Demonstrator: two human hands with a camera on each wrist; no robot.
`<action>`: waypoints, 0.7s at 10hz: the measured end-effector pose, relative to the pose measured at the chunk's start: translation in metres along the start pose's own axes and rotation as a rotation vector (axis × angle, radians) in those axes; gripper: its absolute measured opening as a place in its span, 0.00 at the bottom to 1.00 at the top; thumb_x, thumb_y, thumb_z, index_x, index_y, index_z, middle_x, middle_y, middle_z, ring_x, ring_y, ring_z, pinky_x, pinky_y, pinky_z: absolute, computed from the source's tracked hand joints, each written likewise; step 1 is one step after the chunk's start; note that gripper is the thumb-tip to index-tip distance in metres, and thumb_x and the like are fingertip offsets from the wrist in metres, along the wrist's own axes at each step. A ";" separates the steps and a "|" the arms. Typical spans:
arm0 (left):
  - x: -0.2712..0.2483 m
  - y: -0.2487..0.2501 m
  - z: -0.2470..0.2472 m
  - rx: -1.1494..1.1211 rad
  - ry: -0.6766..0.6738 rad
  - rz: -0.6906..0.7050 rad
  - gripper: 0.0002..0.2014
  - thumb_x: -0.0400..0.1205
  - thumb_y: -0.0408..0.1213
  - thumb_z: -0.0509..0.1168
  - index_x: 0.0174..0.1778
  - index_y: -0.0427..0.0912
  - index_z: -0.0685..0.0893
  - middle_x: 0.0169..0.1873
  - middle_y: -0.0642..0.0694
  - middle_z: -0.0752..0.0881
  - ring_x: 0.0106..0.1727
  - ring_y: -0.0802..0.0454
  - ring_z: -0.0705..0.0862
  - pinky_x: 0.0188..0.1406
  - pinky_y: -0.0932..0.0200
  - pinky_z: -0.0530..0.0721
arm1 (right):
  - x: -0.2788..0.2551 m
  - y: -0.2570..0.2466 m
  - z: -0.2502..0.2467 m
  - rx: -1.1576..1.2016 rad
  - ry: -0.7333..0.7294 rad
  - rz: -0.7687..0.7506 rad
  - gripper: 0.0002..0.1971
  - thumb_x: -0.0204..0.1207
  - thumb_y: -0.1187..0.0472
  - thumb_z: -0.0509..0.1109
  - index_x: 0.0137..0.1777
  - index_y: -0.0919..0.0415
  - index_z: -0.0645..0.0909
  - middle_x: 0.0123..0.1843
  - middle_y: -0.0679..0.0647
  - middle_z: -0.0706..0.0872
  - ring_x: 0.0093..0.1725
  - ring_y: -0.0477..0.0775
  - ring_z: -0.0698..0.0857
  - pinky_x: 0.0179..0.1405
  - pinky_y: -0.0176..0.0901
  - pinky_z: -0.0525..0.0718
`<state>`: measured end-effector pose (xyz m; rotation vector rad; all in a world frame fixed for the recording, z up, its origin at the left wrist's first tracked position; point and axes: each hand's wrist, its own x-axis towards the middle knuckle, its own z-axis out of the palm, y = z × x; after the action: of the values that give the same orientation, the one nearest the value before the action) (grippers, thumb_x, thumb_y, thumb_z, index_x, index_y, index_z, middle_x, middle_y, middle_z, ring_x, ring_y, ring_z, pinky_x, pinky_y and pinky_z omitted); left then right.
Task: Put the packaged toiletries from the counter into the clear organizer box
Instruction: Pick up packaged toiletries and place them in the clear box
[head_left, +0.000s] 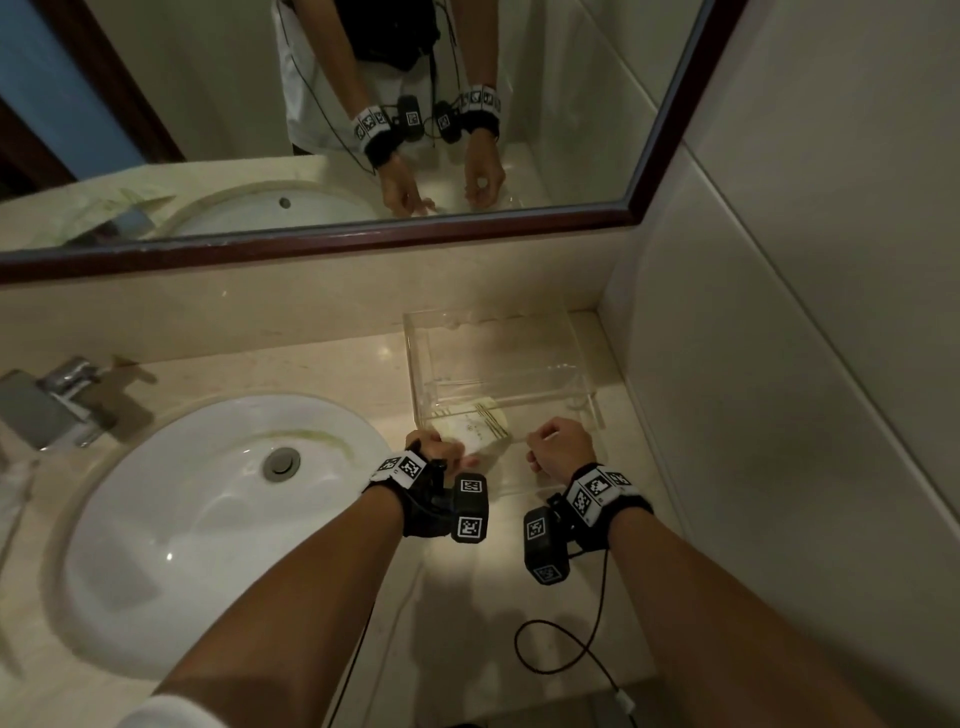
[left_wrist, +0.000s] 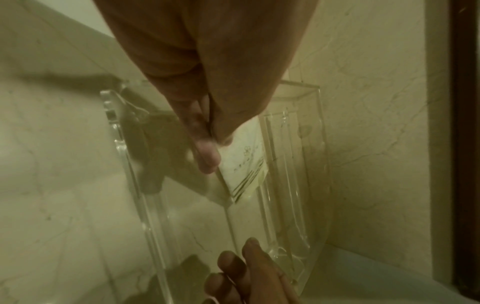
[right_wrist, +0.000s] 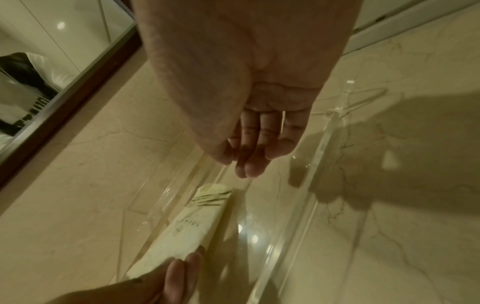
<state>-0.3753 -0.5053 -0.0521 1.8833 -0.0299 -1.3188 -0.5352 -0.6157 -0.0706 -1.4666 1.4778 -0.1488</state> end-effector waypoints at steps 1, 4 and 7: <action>0.013 -0.005 0.001 -0.003 -0.013 -0.001 0.17 0.68 0.24 0.71 0.53 0.27 0.85 0.50 0.31 0.88 0.53 0.34 0.88 0.56 0.34 0.85 | -0.002 -0.002 0.003 -0.004 -0.006 0.001 0.08 0.68 0.54 0.67 0.34 0.58 0.80 0.36 0.60 0.90 0.37 0.65 0.90 0.43 0.63 0.91; 0.002 0.009 0.003 -0.130 -0.051 -0.051 0.09 0.77 0.21 0.64 0.48 0.36 0.76 0.51 0.36 0.81 0.40 0.48 0.85 0.28 0.62 0.86 | -0.009 -0.014 0.010 -0.019 -0.020 -0.006 0.07 0.71 0.61 0.65 0.32 0.57 0.81 0.34 0.59 0.90 0.37 0.63 0.90 0.39 0.59 0.92; -0.002 0.012 -0.012 0.179 0.086 -0.002 0.12 0.77 0.29 0.68 0.51 0.24 0.82 0.24 0.41 0.88 0.30 0.46 0.89 0.36 0.56 0.90 | -0.007 -0.022 0.014 -0.074 -0.050 -0.034 0.06 0.72 0.60 0.69 0.48 0.55 0.84 0.49 0.59 0.90 0.48 0.60 0.90 0.45 0.42 0.87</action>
<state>-0.3618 -0.5058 -0.0416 2.0893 -0.1042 -1.2707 -0.5122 -0.6078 -0.0585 -1.5444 1.4319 -0.0779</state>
